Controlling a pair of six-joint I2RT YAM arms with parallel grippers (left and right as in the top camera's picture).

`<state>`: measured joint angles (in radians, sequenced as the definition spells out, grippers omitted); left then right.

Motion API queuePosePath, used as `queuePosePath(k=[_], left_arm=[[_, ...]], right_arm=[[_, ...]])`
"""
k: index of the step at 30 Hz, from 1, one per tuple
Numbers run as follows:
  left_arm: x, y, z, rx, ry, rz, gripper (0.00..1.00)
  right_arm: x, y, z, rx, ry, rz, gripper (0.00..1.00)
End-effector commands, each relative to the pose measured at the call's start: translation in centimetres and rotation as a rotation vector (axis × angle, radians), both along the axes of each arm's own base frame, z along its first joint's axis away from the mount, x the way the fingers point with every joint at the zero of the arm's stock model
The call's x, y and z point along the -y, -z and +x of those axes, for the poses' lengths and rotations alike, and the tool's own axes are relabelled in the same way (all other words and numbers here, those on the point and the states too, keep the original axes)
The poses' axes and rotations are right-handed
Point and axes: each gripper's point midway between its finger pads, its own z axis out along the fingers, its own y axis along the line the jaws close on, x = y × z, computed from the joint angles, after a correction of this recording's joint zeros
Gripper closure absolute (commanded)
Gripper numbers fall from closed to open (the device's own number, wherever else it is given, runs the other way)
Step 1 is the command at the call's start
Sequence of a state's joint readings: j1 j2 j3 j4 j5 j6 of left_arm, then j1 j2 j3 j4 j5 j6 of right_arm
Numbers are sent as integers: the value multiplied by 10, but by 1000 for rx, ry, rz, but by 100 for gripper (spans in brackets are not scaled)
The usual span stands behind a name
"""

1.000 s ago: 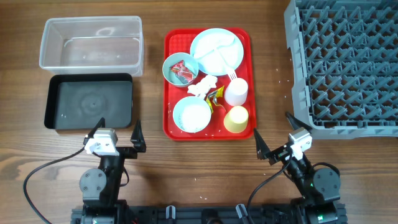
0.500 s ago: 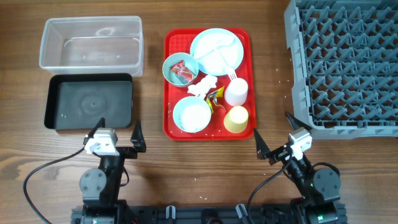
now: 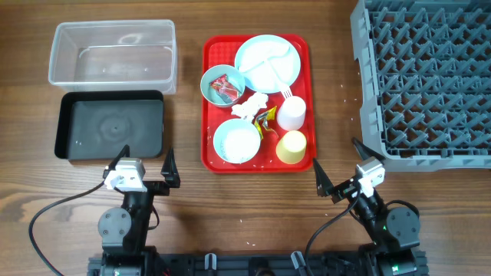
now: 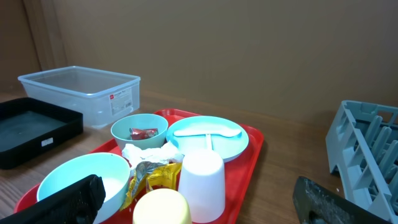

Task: Sort waste into correct bins and load items into the dishwasher rack

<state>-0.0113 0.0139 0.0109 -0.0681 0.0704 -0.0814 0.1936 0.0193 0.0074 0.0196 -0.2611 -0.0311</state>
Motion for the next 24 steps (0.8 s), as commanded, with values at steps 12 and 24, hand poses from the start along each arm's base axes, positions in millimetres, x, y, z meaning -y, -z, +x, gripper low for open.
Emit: queuePosePath(k=[12, 24], left_arm=[[3, -12, 1, 45, 14, -89, 0], [22, -88, -14, 62, 123, -110, 0]], right_arm=[[10, -38, 0, 145, 57, 12, 0], [10, -164, -9, 288, 68, -87, 0]])
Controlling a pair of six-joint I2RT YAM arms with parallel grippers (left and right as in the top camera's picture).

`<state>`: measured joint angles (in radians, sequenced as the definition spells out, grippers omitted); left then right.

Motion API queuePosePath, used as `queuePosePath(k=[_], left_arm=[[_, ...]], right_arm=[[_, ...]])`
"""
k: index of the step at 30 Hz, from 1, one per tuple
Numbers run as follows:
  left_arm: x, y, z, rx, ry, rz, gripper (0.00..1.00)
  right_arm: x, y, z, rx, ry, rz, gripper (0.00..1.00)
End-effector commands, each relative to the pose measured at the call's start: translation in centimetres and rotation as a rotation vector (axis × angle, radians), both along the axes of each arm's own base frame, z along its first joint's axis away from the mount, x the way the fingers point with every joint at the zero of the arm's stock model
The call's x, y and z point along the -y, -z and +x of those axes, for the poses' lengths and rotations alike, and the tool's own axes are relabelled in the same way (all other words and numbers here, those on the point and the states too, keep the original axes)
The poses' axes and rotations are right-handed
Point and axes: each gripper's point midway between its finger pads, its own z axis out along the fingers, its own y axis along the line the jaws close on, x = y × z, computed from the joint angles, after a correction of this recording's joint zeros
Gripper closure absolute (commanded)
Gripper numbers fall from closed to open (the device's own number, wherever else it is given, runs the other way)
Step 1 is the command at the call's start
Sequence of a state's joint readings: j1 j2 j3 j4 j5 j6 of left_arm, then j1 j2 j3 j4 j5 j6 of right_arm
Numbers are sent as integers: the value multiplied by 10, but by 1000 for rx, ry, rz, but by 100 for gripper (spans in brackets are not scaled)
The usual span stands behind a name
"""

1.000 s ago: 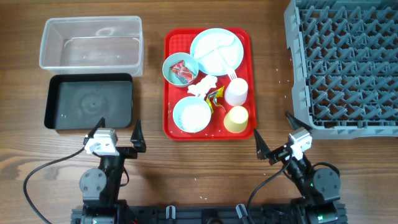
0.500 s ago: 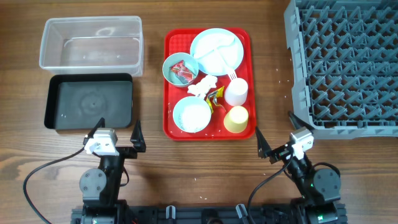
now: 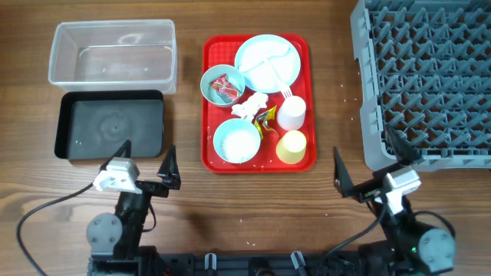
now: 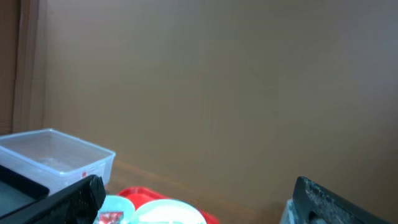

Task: Sort waste into correct bins and load items into the dishwasher rack
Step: 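Reach the left gripper into the bowl and grasp the red wrapper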

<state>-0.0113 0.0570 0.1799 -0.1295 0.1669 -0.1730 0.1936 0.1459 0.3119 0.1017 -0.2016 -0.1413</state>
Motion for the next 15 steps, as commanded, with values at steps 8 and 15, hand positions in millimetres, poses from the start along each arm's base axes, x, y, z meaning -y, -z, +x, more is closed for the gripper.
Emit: queuePosePath(k=[8, 15], left_arm=[[29, -75, 33, -174, 175, 26, 0], [54, -78, 122, -554, 269, 92, 0]], right_arm=[[-15, -50, 65, -349, -13, -112, 0], [-24, -28, 109, -577, -17, -155, 0]])
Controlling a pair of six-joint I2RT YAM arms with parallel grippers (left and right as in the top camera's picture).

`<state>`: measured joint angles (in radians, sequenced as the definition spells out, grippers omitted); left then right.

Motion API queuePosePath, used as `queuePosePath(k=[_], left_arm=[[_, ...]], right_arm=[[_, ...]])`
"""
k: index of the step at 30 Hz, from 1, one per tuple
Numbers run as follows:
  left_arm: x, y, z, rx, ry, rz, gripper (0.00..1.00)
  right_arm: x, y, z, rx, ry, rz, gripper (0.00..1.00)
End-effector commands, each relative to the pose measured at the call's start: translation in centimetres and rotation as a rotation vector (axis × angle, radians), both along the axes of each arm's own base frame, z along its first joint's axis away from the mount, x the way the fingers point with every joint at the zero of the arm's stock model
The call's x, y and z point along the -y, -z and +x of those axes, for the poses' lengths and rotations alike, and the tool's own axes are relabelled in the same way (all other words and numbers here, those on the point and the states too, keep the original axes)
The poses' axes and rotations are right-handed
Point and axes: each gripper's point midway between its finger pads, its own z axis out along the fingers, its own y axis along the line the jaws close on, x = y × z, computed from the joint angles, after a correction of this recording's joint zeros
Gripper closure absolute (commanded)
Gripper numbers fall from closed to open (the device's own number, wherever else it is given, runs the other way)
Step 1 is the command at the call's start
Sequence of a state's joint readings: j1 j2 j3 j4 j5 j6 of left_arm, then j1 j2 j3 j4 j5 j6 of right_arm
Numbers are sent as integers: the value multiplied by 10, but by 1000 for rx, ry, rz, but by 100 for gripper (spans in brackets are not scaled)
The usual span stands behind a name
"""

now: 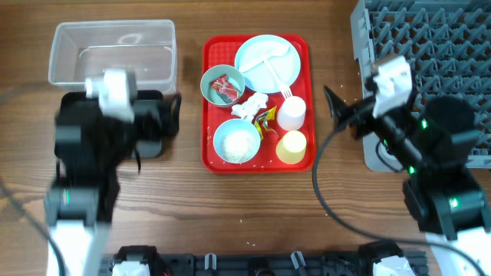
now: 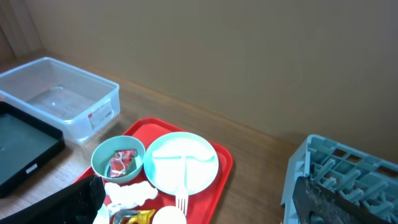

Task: Sort waste into correct bins and load items into the dishwasher rack
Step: 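Reach the left gripper into the bowl and grasp the red wrapper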

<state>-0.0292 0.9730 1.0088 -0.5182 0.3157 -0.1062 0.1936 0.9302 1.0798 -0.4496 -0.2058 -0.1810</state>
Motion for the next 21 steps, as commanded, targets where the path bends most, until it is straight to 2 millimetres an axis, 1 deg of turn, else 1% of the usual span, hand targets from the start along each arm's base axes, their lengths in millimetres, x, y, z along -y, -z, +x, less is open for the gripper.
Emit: queuePosePath(k=[1, 3, 5, 8, 10, 13, 16, 19, 21], left_arm=[[30, 1, 45, -139, 128, 60, 0], [48, 16, 65, -231, 192, 114, 0], [63, 35, 86, -312, 202, 158, 0], [87, 74, 108, -379, 242, 183, 0], [99, 106, 119, -425, 266, 188, 0], [111, 142, 121, -500, 297, 192, 0], [115, 165, 122, -543, 306, 200, 0], [114, 188, 123, -592, 305, 209, 3], [114, 202, 122, -625, 306, 214, 5]], right_arm=[[-4, 15, 12, -69, -12, -11, 0], [-5, 31, 16, -126, -11, -19, 0], [-9, 50, 20, -195, -28, -23, 0], [-23, 70, 18, -286, -101, 12, 0], [-26, 81, 19, -344, -97, 44, 0], [-26, 93, 18, -394, -94, 37, 0], [-26, 101, 19, -422, -90, 32, 1], [-26, 104, 20, -428, -92, 27, 9], [-26, 104, 20, -428, -92, 26, 11]])
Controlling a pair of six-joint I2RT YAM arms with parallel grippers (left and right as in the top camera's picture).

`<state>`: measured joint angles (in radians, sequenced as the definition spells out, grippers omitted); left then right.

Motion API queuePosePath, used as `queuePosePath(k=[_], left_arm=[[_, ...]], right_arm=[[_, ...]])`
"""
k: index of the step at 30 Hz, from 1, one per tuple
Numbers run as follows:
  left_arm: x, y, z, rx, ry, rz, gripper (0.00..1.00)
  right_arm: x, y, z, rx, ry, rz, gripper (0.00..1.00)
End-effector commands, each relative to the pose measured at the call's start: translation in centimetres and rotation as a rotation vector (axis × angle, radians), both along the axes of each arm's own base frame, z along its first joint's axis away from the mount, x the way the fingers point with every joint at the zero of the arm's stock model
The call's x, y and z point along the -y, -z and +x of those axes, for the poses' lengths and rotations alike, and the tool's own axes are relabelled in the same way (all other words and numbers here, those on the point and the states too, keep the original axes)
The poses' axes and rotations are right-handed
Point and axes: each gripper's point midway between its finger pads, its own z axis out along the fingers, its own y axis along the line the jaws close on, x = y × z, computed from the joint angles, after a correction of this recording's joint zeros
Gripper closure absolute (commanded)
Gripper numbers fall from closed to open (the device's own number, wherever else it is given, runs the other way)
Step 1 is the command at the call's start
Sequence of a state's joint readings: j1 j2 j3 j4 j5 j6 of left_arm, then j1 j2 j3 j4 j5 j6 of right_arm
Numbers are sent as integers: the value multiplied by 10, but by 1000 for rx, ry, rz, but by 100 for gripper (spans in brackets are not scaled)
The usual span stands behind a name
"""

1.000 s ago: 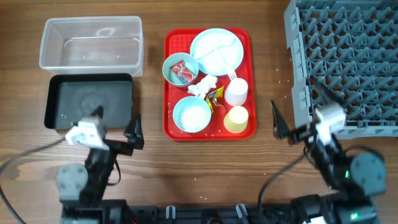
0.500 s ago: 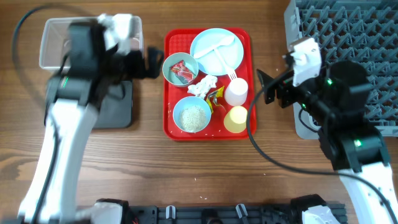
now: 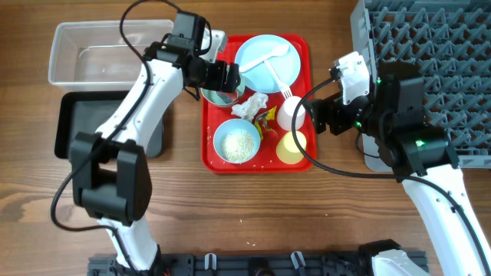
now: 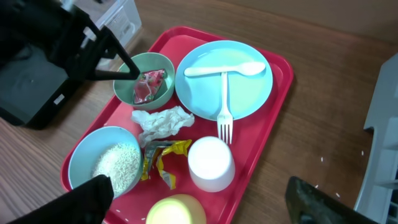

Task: Sort waste into correct bins and load items into the dishwasher rack
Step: 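Reach the left gripper into the bowl and grasp the red wrapper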

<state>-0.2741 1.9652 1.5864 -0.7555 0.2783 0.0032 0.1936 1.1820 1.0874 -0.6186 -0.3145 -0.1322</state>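
Note:
A red tray point(image 3: 299, 153) holds a small teal bowl with a red wrapper point(image 4: 149, 87). Also on it are a plate point(image 4: 205, 93) with spoon and fork, a crumpled tissue point(image 4: 165, 118), a yellow wrapper point(image 4: 165, 158), a rice bowl point(image 4: 112, 165), a white cup point(image 4: 211, 163) and a yellow cup point(image 4: 177, 211). My left gripper point(image 3: 230, 77) reaches in from the left, fingers point(image 4: 118, 56) apart, tips at the wrapper bowl's rim. My right gripper point(image 4: 199, 186) hangs open above the two cups, holding nothing.
The grey dishwasher rack point(image 3: 430, 61) fills the right side; its edge point(image 4: 385, 124) shows in the right wrist view. A clear bin point(image 3: 92, 50) and a black bin point(image 3: 84, 123) stand left of the tray. Rice grains lie scattered on the wood.
My left gripper has gone from over the black bin to the small wrapper bowl on the tray. My right gripper has come down from the rack's left edge to the tray's right side.
Both arms were folded low at the table's front edge, grippers open. Then they stood a little further apart there. Then the left was raised over the black bin and the right beside the rack. Now both are at the tray.

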Motion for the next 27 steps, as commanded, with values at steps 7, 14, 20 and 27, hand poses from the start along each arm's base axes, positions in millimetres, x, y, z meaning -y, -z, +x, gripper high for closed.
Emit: queuePosePath(k=[7, 14, 20, 27], left_arm=[[9, 47, 4, -62, 33, 40, 11], [15, 69, 8, -54, 39, 97, 22], [18, 69, 14, -22, 38, 104, 59], [19, 67, 17, -10, 35, 98, 96]], right_arm=[[-4, -6, 1, 6, -16, 19, 11], [-4, -6, 1, 4, -16, 18, 11], [-4, -6, 1, 3, -15, 18, 13], [-4, -5, 1, 3, -15, 17, 14]])
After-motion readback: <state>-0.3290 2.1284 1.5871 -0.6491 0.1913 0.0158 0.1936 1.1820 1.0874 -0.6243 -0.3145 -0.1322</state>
